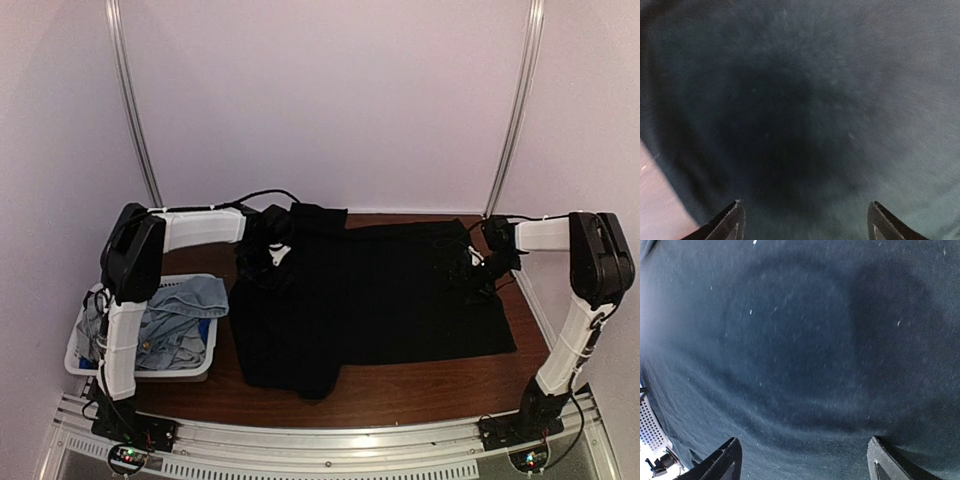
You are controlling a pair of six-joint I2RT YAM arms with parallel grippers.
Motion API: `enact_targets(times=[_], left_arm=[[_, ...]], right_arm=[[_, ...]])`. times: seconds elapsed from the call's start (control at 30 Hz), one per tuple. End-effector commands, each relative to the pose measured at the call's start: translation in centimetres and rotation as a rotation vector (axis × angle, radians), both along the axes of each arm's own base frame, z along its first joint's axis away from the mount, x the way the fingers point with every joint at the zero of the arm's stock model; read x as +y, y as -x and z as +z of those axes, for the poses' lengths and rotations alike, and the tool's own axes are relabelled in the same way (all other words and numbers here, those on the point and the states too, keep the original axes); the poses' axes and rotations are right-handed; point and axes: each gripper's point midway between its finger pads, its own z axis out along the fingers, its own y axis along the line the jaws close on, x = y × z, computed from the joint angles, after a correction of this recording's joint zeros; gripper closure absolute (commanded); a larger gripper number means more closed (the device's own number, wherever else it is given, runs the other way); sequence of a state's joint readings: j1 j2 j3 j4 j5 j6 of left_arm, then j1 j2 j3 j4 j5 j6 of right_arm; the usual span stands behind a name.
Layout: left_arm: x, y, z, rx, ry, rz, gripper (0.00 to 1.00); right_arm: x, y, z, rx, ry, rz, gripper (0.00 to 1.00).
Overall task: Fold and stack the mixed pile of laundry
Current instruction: Pick up the flattened T-shirt from the center of the board.
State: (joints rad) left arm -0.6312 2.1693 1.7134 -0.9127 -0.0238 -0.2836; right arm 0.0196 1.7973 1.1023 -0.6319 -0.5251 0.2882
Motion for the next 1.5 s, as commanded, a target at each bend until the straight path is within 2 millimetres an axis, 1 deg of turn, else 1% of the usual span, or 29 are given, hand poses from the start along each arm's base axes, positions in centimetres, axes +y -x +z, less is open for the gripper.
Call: enact_targets(times=[0.0,0.03,0.07,0.2,0.27,0.3,0.37,0.43,0.47,0.53,0.57,0.6,0.63,0.7,0.77,0.8,0.87,0.93,1.0,1.07,1.17,1.27,1.33,1.47], left_arm=[[-0.2,-1.6,-3.5,0.011,-0.048,0.018,0.15],[-0.4,-2.1,-4.0,0.006,-0.052,0.019,0.15],[-0.8,-3.0,-4.1,-0.01,-0.051,0.02,0.15],[-1.0,-6.6,-4.6,-0.07,-0.054,0.058,0.15],[-0.8,-8.8,-4.4,-0.102,-0.026,0.105,0.15],[-0.6,-10.1,-3.9,-0.126,-0.001,0.133,0.14],[-0.4,-12.5,-2.2,-0.176,0.054,0.178,0.13],[-0.3,-14.6,0.4,-0.233,0.106,0.201,0.11],[-0.5,-15.4,2.1,-0.264,0.133,0.2,0.11],[-1.5,-15.9,5.7,-0.313,0.193,0.173,0.1],[-2.0,-15.6,7.9,-0.332,0.225,0.16,0.1],[-2.3,-14.9,9.6,-0.338,0.243,0.149,0.1],[-2.2,-13.7,10.4,-0.324,0.237,0.149,0.1],[-2.3,-10.7,12.3,-0.315,0.235,0.158,0.1],[-2.4,-7.1,13.0,-0.303,0.224,0.172,0.1],[-2.3,-4.9,11.9,-0.268,0.213,0.181,0.1],[-2.8,-1.7,11.9,-0.239,0.263,0.202,0.09],[-3.2,1.3,11.3,-0.191,0.309,0.239,0.07],[-3.3,3.6,10.4,-0.168,0.311,0.284,0.07],[-3.3,5.5,8.8,-0.123,0.298,0.331,0.07],[-2.4,7.3,5.8,-0.061,0.247,0.412,0.07],[-0.8,8.2,3.8,-0.035,0.186,0.484,0.12],[0.7,9.1,2.7,-0.016,0.105,0.505,0.13],[4.6,11.1,1.4,0.01,-0.051,0.54,0.14]], right_arm=[[-1.6,0.2,-3.1,0.081,0.082,-0.031,0.13],[-2.7,-0.1,-3.3,0.086,0.088,-0.058,0.13],[-3.1,-0.3,-3.5,0.088,0.093,-0.068,0.13],[-4.6,-1.7,-4.4,0.107,0.107,-0.102,0.13],[-5.0,-3.0,-4.1,0.088,0.092,-0.115,0.13],[-5.2,-3.8,-3.6,0.068,0.091,-0.121,0.13],[-5.6,-5.5,-1.9,0.021,0.085,-0.129,0.13],[-6.1,-6.9,0.6,-0.035,0.078,-0.139,0.13],[-6.5,-7.4,2.1,-0.061,0.079,-0.15,0.12],[-6.7,-7.8,5.5,-0.133,0.075,-0.143,0.12],[-6.6,-7.6,7.0,-0.16,0.076,-0.138,0.12],[-6.6,-7.0,8.3,-0.178,0.083,-0.132,0.12],[-6.7,-6.2,9.1,-0.18,0.096,-0.135,0.12],[-6.8,-4.0,9.8,-0.167,0.105,-0.16,0.12],[-6.7,-1.4,9.5,-0.141,0.095,-0.199,0.12],[-6.5,-0.3,9.3,-0.134,0.084,-0.216,0.12],[-6.6,1.9,8.5,-0.103,0.083,-0.249,0.13],[-7.1,3.8,7.7,-0.072,0.108,-0.282,0.13],[-8.0,5.0,7.1,-0.062,0.141,-0.321,0.15],[-8.8,5.6,6.2,-0.045,0.135,-0.357,0.15],[-9.5,5.9,4.9,-0.021,0.115,-0.376,0.16],[-9.4,5.8,4.2,-0.013,0.091,-0.347,0.19],[-9.4,5.7,4.0,-0.004,0.091,-0.334,0.19],[-9.5,5.5,4.3,-0.008,0.084,-0.328,0.19]])
